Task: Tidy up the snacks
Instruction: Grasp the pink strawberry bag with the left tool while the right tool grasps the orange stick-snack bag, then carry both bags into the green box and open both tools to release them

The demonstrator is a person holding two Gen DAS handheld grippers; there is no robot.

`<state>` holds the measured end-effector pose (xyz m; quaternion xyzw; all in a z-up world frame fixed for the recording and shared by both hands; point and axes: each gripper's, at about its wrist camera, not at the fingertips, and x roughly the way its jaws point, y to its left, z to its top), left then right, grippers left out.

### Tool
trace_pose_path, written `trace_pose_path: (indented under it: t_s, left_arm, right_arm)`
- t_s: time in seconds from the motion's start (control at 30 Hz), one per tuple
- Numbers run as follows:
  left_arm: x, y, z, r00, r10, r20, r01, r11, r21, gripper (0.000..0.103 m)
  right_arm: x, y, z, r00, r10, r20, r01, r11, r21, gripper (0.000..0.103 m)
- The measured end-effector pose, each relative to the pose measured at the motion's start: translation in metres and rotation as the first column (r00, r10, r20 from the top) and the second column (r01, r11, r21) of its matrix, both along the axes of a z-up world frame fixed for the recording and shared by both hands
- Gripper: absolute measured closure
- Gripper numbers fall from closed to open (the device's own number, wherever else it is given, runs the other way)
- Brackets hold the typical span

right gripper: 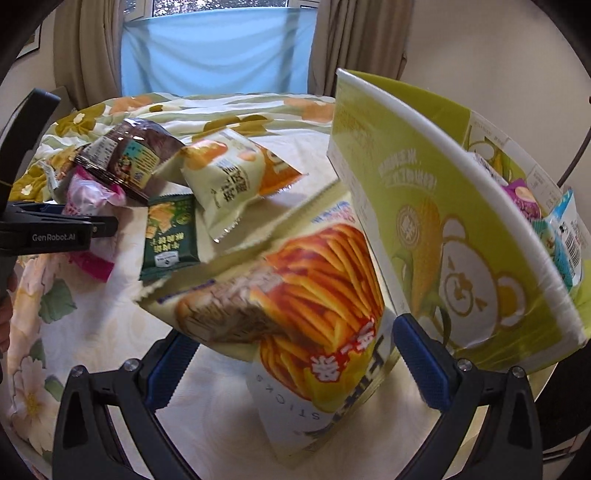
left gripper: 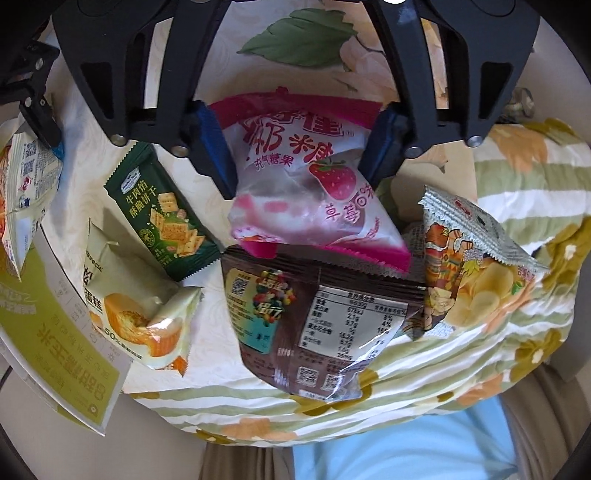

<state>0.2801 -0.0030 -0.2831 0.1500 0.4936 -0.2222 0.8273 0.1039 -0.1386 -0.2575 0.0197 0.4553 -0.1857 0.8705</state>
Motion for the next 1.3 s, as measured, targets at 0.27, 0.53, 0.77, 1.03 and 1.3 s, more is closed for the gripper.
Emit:
trace_pose_path:
  t_s: [0.27, 0.53, 0.77, 1.03, 1.3]
  left_arm:
    - [-0.008, 0.005, 0.001, 1.000, 0.001, -0.028, -0.001, 1.000, -0.004, 0.047]
    - [-0.016, 0.014, 0.002, 0.999, 0.004, -0.047, -0.005, 1.000, -0.026, 0.049]
    - [-0.018, 0.024, 0.009, 0.998, 0.025, -0.055, -0.028, 0.998, -0.051, 0.057]
    - [-0.024, 0.029, 0.020, 0.997, 0.043, -0.067, -0.049, 0.995, -0.087, 0.060]
    - [-0.032, 0.028, 0.039, 0.995, 0.058, -0.077, -0.068, 0.988, -0.140, 0.060]
  right_arm:
    - [0.005, -0.002, -0.009, 1.000, 0.013, -0.013, -0.013, 1.000, 0.002, 0.012]
    - [0.009, 0.001, -0.008, 1.000, 0.020, -0.002, -0.020, 1.000, -0.003, 0.028]
    - [0.014, 0.003, 0.002, 0.998, 0.053, 0.015, -0.053, 0.998, 0.014, 0.048]
    - [0.010, 0.003, 0.018, 0.997, 0.055, 0.055, -0.058, 0.997, 0.047, 0.049]
    - [0.006, 0.003, 0.046, 0.992, 0.073, 0.100, -0.080, 0.994, 0.068, 0.049]
